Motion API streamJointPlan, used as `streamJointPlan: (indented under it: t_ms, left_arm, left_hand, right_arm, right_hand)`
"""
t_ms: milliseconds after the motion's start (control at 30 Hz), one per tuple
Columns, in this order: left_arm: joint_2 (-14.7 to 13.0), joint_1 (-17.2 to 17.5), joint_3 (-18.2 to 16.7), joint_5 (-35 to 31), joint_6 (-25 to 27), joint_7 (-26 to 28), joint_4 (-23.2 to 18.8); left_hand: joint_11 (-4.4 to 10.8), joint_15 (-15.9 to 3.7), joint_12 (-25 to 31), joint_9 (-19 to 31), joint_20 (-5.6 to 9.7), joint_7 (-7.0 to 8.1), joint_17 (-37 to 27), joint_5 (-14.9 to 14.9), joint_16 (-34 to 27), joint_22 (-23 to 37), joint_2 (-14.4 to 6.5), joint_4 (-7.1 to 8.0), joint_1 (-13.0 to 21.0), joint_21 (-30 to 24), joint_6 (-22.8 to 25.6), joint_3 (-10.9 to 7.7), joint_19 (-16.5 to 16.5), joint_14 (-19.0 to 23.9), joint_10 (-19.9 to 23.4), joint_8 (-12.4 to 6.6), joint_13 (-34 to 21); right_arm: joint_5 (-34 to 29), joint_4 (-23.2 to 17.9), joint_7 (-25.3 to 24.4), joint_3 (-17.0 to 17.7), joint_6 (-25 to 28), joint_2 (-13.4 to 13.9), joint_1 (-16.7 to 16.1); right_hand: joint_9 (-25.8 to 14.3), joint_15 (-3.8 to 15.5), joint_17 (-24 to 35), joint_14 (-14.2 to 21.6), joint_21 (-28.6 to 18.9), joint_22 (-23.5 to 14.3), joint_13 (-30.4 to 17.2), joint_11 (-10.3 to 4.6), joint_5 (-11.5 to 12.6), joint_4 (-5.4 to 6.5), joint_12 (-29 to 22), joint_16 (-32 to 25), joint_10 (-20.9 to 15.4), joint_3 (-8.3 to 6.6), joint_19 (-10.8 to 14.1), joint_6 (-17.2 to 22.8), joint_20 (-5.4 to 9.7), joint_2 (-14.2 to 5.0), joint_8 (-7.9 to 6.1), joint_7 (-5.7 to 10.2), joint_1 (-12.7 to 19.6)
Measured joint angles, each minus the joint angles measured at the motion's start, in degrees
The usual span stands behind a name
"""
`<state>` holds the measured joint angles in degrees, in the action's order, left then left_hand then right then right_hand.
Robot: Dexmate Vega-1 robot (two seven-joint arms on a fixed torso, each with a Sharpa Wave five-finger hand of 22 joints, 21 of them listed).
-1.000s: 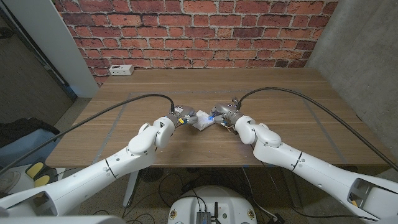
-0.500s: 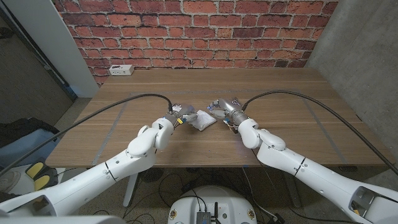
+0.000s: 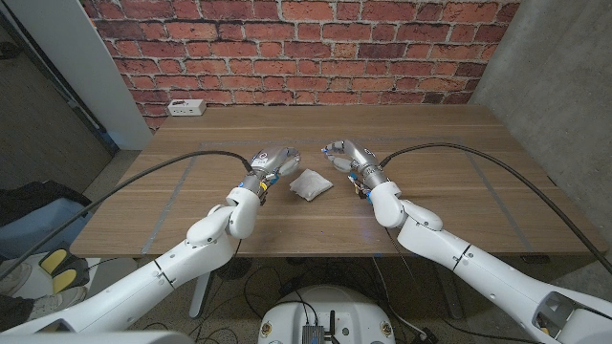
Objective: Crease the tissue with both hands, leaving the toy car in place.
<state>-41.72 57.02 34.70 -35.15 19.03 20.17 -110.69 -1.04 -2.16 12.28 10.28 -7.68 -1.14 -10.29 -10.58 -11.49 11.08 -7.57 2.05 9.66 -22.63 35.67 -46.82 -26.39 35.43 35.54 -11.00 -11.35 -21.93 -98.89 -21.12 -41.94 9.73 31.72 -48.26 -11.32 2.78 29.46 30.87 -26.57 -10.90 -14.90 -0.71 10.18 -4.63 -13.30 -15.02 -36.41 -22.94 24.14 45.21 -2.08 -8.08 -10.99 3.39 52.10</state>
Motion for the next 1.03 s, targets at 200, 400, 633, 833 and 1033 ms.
streamJointPlan:
  t_ms: [200,400,633,833,1033]
  left_arm:
    - [0.29,0.58,-1.13,4.77,-4.8,4.59,0.98]
    - [0.61,1.97,-4.09,9.23,-9.78,7.37,4.02]
    - [0.16,2.59,-6.15,14.1,-15.91,8.68,6.52]
    - [-0.63,2.91,-7.91,18.11,-21.34,8.54,9.55]
    - [-1.27,3.25,-9.5,22.96,-28.03,7.08,12.44]
  left_hand:
    - [0.0,0.22,-0.22,0.0,-0.31,-0.08,0.0,0.0,0.0,0.0,0.0,-0.24,0.0,0.0,-0.52,0.24,0.32,-0.22,-0.61,0.24,0.0]
    - [-0.16,0.53,-0.56,0.0,-0.31,-0.04,0.0,0.0,0.0,-0.01,0.0,-0.47,0.0,0.0,-1.29,0.47,0.32,-0.53,-1.26,0.31,0.0]
    - [-0.41,0.64,-0.86,-0.01,-0.31,-0.07,0.01,0.0,0.34,-0.01,0.0,-0.71,0.0,0.0,-2.77,0.71,0.31,-1.45,-2.45,0.87,0.01]
    - [-0.52,0.76,-1.08,-0.01,-0.27,-0.19,0.01,0.0,0.39,-0.01,0.0,-0.71,0.0,0.0,-3.9,0.71,0.28,-2.19,-3.19,0.87,0.01]
    - [-0.71,0.62,-1.08,-0.01,-0.09,-0.17,0.01,0.24,0.39,-0.01,0.23,-0.88,-0.23,0.0,-5.12,0.88,0.09,-2.5,-3.99,1.3,0.01]
  right_arm:
    - [1.41,0.77,-1.25,1.23,-1.42,-0.92,-0.38]
    - [4.77,1.19,-3.46,2.27,-3.72,-1.88,-0.76]
    - [8.07,1.74,-5.35,3.82,-5.92,-3.42,-1.82]
    - [12.53,2.69,-7.42,5.3,-9.48,-5.08,-3.13]
    - [18.08,5.45,-8.53,7.15,-15.34,-7.42,-4.87]
  right_hand:
    - [0.13,0.0,0.0,0.0,0.0,0.0,0.0,0.0,0.0,0.0,0.0,0.0,0.0,0.0,-0.09,-0.31,-0.09,0.05,0.0,-0.31,-0.4]
    - [0.14,0.0,-0.26,0.01,0.0,-0.01,0.0,0.0,0.0,-0.01,0.0,0.22,0.0,0.0,-0.09,-0.52,-0.09,0.39,0.0,-0.53,-0.83]
    - [0.13,0.0,-0.52,0.01,0.0,-0.01,0.27,0.3,0.0,-0.01,0.0,0.36,0.3,0.01,-0.3,-0.39,-0.7,0.84,0.0,-0.84,-1.29]
    - [0.13,0.06,-1.0,-1.43,0.0,-0.01,0.47,1.69,0.0,-0.24,1.01,1.38,1.69,0.23,-0.72,-1.7,-5.23,2.36,0.02,-2.15,-3.72]
    - [0.13,-0.22,-2.51,-7.41,3.03,0.3,1.05,3.76,0.0,0.21,2.09,3.62,5.66,1.53,-5.98,-4.94,-10.02,4.01,0.21,-4.14,-8.08]
